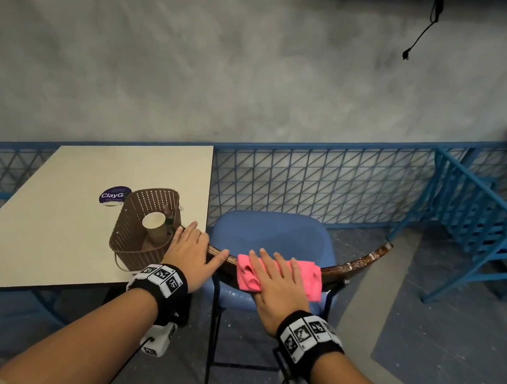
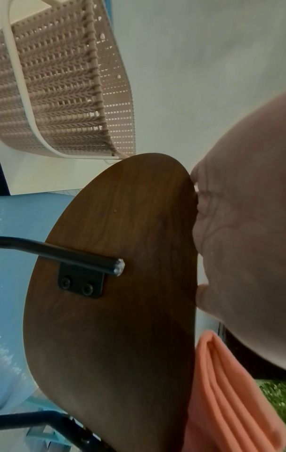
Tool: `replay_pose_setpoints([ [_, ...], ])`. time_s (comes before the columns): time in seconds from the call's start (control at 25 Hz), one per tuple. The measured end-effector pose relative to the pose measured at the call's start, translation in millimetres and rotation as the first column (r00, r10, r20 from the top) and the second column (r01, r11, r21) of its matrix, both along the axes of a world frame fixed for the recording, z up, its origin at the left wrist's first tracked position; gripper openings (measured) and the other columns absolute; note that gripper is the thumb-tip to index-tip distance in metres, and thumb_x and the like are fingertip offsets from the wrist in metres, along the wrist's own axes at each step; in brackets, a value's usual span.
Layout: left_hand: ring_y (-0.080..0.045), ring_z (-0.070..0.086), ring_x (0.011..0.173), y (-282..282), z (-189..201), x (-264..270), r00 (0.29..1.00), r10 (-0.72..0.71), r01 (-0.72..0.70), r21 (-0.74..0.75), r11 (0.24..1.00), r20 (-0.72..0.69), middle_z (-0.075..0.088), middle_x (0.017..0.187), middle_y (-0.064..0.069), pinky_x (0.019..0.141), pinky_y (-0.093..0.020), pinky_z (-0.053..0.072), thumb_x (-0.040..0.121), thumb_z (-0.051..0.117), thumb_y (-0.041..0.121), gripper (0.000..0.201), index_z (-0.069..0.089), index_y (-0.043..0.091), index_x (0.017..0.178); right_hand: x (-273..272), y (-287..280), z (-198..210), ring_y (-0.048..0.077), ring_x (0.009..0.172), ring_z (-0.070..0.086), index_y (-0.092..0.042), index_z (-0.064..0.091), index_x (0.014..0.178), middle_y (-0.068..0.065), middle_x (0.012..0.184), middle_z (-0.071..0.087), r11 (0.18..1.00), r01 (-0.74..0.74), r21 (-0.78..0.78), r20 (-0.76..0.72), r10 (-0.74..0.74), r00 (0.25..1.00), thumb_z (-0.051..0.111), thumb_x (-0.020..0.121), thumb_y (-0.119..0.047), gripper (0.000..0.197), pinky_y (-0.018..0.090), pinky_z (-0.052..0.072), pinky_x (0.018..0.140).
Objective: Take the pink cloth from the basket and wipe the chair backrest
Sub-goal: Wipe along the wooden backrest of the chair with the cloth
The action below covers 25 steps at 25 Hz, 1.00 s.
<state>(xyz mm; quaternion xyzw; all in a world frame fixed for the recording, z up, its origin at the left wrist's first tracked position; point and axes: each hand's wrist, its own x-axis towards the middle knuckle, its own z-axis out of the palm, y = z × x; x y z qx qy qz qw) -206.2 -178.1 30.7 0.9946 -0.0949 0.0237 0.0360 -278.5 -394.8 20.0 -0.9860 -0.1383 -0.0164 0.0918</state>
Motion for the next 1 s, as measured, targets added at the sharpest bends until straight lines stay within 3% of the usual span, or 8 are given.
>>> replay_pose_setpoints([
  [0.12,-0.026,0.031,0.144,0,6,1,1.000,-0.009,0.009,0.020,1.000,-0.009,0.052,0.140,-0.014,0.122,-0.045,0.012,0.091,0.025,0.070,0.072,0.056,0.012,0.121,-2,-38,2,0.023,0.148,0.016,-0.035,0.009,0.154,-0.007,0.162,0.019,1.000,-0.010,-0.016,-0.007,0.010,1.000,0.031,0.088,-0.038,0.069,0.041,-0.004,0.117],
  [0.24,-0.028,0.039,0.135,-5,15,1,0.999,-0.006,0.009,0.084,0.996,-0.046,0.056,0.133,-0.013,0.121,-0.047,0.015,0.091,0.021,0.069,0.072,0.057,0.014,0.120,-2,-59,8,0.021,0.149,0.011,-0.036,0.007,0.153,-0.009,0.162,0.018,0.998,0.060,-0.005,-0.039,-0.060,0.997,0.023,0.081,-0.036,0.074,0.041,-0.006,0.118],
  [0.36,-0.031,0.044,0.130,-27,17,-3,0.998,-0.044,0.050,0.104,0.993,-0.054,0.059,0.128,-0.014,0.120,-0.050,0.014,0.093,0.022,0.064,0.064,0.056,0.019,0.124,-1,-32,9,0.026,0.147,0.018,-0.034,0.015,0.153,-0.007,0.159,0.026,0.995,0.098,0.031,-0.053,-0.097,0.994,0.029,0.081,-0.035,0.073,0.046,-0.004,0.118],
  [0.44,-0.027,0.050,0.123,-44,14,-6,0.991,-0.129,0.130,0.052,0.990,-0.029,0.062,0.121,-0.008,0.118,-0.047,0.018,0.095,0.021,0.057,0.055,0.056,0.022,0.119,-1,-13,2,0.030,0.143,0.028,-0.031,0.024,0.151,-0.005,0.156,0.035,0.998,0.058,0.024,-0.030,-0.057,0.998,0.027,0.079,-0.040,0.073,0.046,-0.003,0.116],
  [0.56,-0.023,0.058,0.108,-51,12,-11,0.977,-0.212,0.212,0.079,0.974,-0.008,0.064,0.106,0.000,0.106,-0.041,0.030,0.095,0.008,0.049,0.055,0.057,0.025,0.103,2,-24,3,0.026,0.142,0.031,-0.033,0.024,0.152,-0.007,0.156,0.035,1.000,0.003,0.009,0.006,-0.003,1.000,0.027,0.080,-0.042,0.073,0.043,-0.002,0.115],
  [0.68,-0.022,0.058,0.097,-45,12,-12,0.977,-0.212,0.213,0.050,0.976,-0.020,0.063,0.096,0.001,0.095,-0.039,0.036,0.098,0.014,0.052,0.051,0.057,0.024,0.097,5,-60,10,0.017,0.145,0.021,-0.035,0.018,0.152,-0.011,0.158,0.028,0.999,0.023,0.043,-0.045,-0.022,0.999,0.033,0.080,-0.038,0.074,0.037,-0.007,0.118],
  [0.84,-0.023,0.057,0.097,-47,13,-10,0.983,-0.178,0.180,0.056,0.982,-0.048,0.065,0.096,-0.002,0.095,-0.041,0.036,0.094,0.020,0.063,0.056,0.059,0.023,0.095,7,-63,14,0.017,0.142,0.028,-0.033,0.032,0.148,-0.011,0.150,0.042,0.977,0.172,0.125,-0.040,-0.169,0.985,0.037,0.082,-0.040,0.067,0.036,-0.006,0.117],
  [1.0,-0.027,0.059,0.100,-53,12,-9,0.987,-0.149,0.154,0.103,0.983,-0.058,0.067,0.100,-0.006,0.094,-0.044,0.037,0.093,0.019,0.065,0.059,0.060,0.023,0.096,5,-32,9,0.015,0.141,0.027,-0.040,0.028,0.149,-0.016,0.151,0.038,0.989,0.069,0.131,-0.053,-0.063,0.997,0.023,0.080,-0.050,0.070,0.041,-0.003,0.118],
])
